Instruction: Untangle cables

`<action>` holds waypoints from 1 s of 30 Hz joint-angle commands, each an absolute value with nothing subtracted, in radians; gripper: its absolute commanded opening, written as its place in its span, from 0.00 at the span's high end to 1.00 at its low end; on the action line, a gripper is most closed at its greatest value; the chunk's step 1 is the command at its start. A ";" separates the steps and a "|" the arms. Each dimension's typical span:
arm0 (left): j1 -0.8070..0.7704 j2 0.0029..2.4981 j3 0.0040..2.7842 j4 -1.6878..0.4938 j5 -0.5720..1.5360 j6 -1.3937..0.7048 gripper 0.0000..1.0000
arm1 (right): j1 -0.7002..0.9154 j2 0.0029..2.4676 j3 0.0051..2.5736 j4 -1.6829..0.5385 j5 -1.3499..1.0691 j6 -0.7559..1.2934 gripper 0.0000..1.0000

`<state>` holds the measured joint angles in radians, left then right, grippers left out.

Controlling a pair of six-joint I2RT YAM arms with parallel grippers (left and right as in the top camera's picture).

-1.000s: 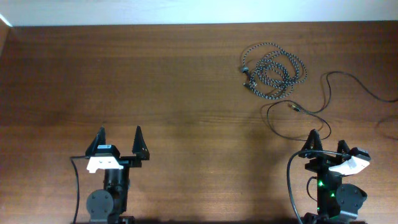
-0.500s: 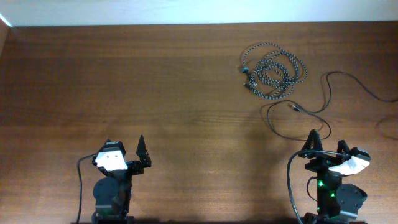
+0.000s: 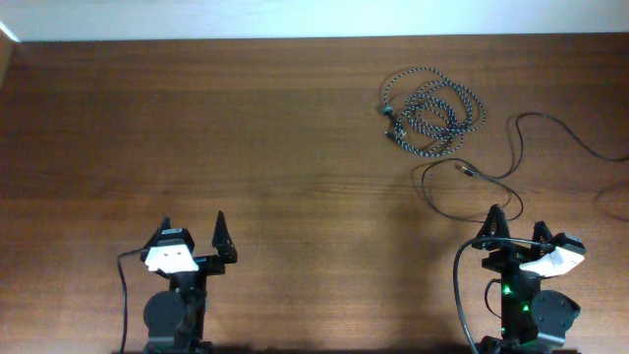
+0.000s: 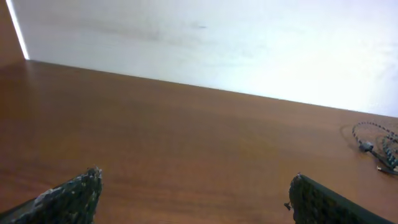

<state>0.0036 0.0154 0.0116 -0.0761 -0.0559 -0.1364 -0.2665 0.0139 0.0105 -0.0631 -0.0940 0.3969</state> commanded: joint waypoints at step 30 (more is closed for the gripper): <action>0.010 0.132 0.009 -0.077 -0.087 -0.029 0.01 | -0.262 0.004 0.006 -0.068 -0.089 0.401 0.01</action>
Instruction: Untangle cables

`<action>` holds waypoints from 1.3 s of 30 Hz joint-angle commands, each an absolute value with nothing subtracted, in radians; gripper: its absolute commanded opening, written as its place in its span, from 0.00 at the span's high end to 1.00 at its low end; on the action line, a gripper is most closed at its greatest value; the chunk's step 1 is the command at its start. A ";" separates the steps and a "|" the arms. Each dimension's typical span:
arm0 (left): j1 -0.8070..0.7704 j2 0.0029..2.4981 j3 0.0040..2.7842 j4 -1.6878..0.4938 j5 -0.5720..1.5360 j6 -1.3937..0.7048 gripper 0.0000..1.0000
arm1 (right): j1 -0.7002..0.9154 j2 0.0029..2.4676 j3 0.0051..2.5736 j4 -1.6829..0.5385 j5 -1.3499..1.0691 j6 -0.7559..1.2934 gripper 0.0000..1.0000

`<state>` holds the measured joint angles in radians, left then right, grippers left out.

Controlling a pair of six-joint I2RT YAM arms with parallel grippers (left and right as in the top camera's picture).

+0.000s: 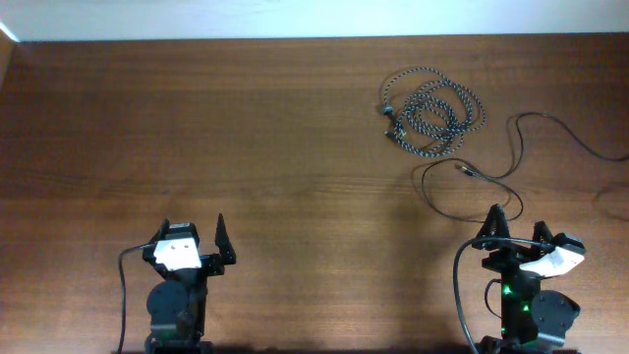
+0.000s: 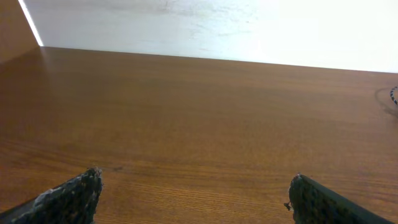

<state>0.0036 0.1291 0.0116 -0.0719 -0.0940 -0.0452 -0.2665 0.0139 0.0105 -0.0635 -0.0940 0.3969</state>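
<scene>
A braided black-and-white cable lies coiled at the back right of the table. A thin black cable runs from beside it, its plug end in front of the coil, and leaves the view on the right. My left gripper is open near the front left, far from both cables. In the left wrist view the left gripper has only bare wood between its fingers, and a bit of the braided cable shows at the right edge. My right gripper stands open just in front of the thin cable's loop.
The wooden table ends at a white wall along the back. Each arm's own black lead hangs beside its base at the front edge.
My left gripper has turned a little to the left and now points straight back; in its wrist view the braided cable has slid to the right edge. The right arm and cables have not moved.
</scene>
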 commanded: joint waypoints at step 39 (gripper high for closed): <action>0.003 0.005 0.009 -0.083 0.022 0.233 0.01 | -0.065 0.004 0.006 -0.073 -0.077 -0.052 0.01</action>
